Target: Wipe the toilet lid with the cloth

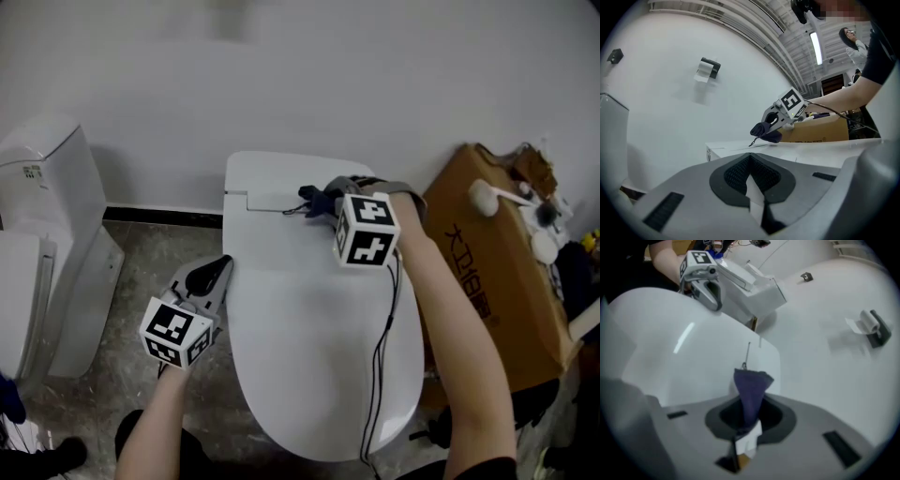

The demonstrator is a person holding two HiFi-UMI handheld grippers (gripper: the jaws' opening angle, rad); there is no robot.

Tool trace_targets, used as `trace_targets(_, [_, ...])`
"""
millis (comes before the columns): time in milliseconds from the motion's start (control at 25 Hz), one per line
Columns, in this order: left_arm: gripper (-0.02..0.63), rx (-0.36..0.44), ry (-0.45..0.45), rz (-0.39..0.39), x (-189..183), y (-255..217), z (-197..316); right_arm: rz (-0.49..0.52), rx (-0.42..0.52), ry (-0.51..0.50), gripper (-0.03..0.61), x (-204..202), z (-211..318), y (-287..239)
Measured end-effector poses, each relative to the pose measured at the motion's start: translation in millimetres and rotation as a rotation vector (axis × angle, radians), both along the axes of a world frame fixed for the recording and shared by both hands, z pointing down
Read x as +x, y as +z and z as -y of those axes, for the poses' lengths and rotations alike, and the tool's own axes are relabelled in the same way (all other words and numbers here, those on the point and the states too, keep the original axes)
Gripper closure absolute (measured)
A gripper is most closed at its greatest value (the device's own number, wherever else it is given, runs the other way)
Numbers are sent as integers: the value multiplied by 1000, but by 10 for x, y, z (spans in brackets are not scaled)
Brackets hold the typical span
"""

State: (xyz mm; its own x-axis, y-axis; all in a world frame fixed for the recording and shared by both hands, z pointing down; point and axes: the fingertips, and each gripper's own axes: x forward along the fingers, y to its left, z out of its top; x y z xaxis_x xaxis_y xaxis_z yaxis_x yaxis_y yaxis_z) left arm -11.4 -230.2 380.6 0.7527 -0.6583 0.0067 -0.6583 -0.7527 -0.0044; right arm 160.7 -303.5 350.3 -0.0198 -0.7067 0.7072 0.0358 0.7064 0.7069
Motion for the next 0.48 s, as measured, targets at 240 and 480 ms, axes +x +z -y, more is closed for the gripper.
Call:
trace_targets(240, [598,-4,8,-11,24,-13,2,-25,-47,30,515,123,289,306])
trace_targets(480, [598,-9,17,-36,39,-11,11,-30,-123,25,515,111,168,547])
